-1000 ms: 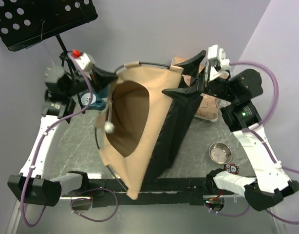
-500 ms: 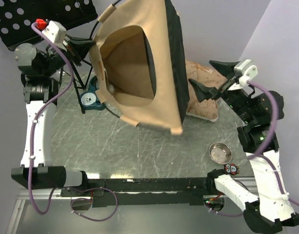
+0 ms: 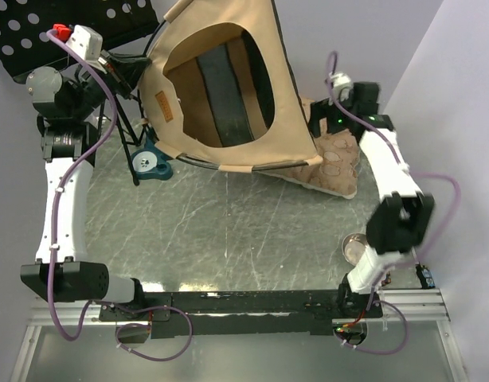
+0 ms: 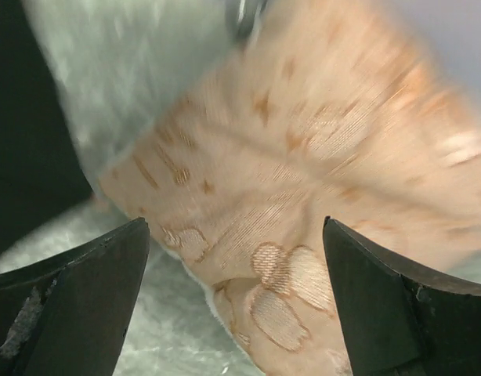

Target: Set up the pet tent

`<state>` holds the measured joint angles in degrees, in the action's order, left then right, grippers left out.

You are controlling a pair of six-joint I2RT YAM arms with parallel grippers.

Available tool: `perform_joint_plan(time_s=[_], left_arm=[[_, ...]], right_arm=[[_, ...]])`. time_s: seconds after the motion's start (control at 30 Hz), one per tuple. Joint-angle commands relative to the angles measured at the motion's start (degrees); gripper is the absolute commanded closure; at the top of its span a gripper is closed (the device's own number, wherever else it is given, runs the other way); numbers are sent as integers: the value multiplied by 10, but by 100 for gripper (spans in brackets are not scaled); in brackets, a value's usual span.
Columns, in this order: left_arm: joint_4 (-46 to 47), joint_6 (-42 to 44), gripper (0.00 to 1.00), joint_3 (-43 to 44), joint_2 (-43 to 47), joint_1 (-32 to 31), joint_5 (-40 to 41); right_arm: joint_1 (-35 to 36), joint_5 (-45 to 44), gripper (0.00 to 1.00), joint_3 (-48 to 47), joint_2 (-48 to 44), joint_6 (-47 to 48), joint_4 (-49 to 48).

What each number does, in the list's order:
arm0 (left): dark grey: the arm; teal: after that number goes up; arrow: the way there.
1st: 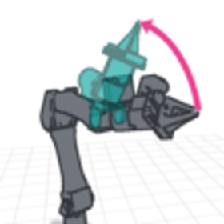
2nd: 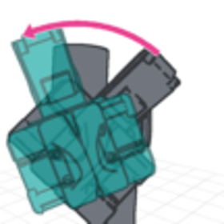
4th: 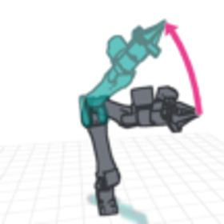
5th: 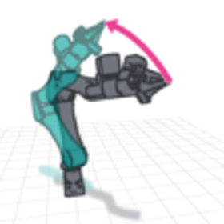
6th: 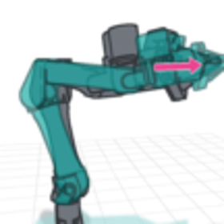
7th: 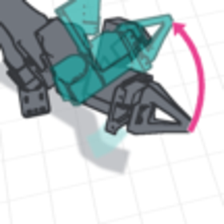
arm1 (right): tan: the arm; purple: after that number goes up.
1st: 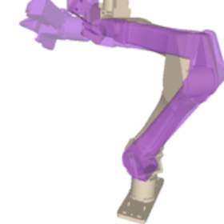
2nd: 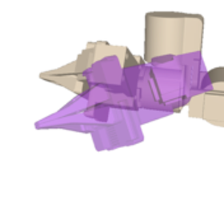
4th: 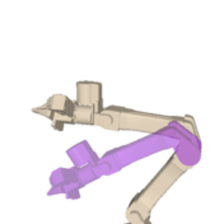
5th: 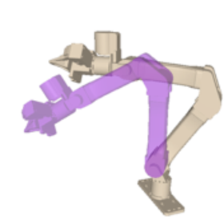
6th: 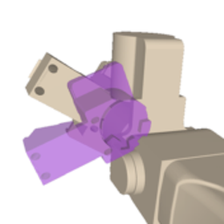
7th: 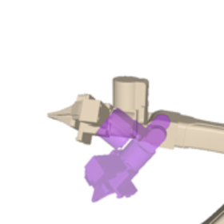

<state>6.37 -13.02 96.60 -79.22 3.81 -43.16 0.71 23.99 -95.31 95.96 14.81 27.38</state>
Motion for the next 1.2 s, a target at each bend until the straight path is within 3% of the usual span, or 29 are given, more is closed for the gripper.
perform_joint_plan(time_s=[0.0,0.17,0.27,0.33,0.5,0.6,0.63,0.73,0.87,0.97,1.07,1.17], left_arm=[[66,-30,99,19,34,6,29],[86,-40,99,20,42,9,60],[93,-43,99,25,46,13,78],[101,-43,99,26,48,16,87],[122,-50,99,28,47,22,118],[127,-56,99,38,43,24,116],[127,-57,99,39,43,24,117],[127,-54,99,40,44,25,116],[137,-57,99,32,45,26,114],[148,-62,99,25,44,26,110],[159,-69,99,23,43,26,110],[164,-71,99,26,42,26,112]], right_arm=[[7,19,2,-93,103,11,89],[7,19,4,-153,220,-21,119],[10,32,8,-131,239,-33,132],[14,62,16,-92,234,-22,152],[77,177,31,97,151,39,197],[117,316,33,203,51,53,218],[114,374,32,216,23,45,225],[70,430,26,191,-43,-5,216],[-36,379,22,124,-80,-83,141],[-76,270,18,85,-66,-99,86],[-80,180,14,20,3,-83,66],[-80,143,10,-55,91,-89,62]])
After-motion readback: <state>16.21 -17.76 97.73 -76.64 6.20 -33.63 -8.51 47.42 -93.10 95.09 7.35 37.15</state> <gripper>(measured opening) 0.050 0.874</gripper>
